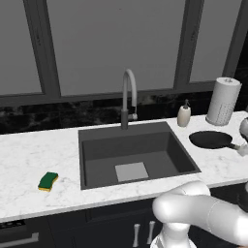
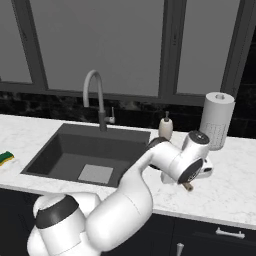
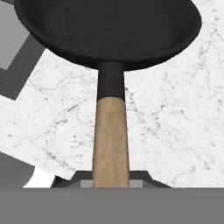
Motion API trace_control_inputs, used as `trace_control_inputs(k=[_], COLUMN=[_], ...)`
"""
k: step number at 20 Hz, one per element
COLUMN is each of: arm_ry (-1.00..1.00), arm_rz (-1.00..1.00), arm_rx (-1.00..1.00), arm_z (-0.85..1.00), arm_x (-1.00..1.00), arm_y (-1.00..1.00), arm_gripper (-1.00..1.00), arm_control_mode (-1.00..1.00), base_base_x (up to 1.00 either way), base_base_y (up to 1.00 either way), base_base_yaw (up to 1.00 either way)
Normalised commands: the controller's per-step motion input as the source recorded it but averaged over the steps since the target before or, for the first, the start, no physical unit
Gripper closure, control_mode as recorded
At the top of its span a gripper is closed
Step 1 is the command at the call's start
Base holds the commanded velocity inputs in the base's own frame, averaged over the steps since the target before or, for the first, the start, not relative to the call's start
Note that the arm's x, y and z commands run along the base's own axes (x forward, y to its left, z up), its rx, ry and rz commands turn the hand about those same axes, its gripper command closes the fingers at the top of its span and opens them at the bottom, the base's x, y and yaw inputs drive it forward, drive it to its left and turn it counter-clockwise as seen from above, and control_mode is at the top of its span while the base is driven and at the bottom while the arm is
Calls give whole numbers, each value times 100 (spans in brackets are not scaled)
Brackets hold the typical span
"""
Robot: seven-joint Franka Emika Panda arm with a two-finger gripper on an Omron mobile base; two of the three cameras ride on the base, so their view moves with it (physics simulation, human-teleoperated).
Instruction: Pick the pan and sponge and place them into the sink. Then turn on the water.
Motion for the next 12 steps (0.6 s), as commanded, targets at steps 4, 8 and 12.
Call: trace_control_inputs(k=[4, 8, 12], arm_ry=[-6, -9, -6], arm_rz=[42, 46, 41], arm_rx=[0, 0, 5], arm_z=[41, 46, 44], arm_x=[-48, -30, -8], arm_y=[20, 29, 35], arm_gripper=[100, 100, 100], arm_control_mode=[-100, -100, -100], base_base_x=[0, 0, 0], base_base_y=[0, 0, 0], base_base_yaw=[0, 0, 0])
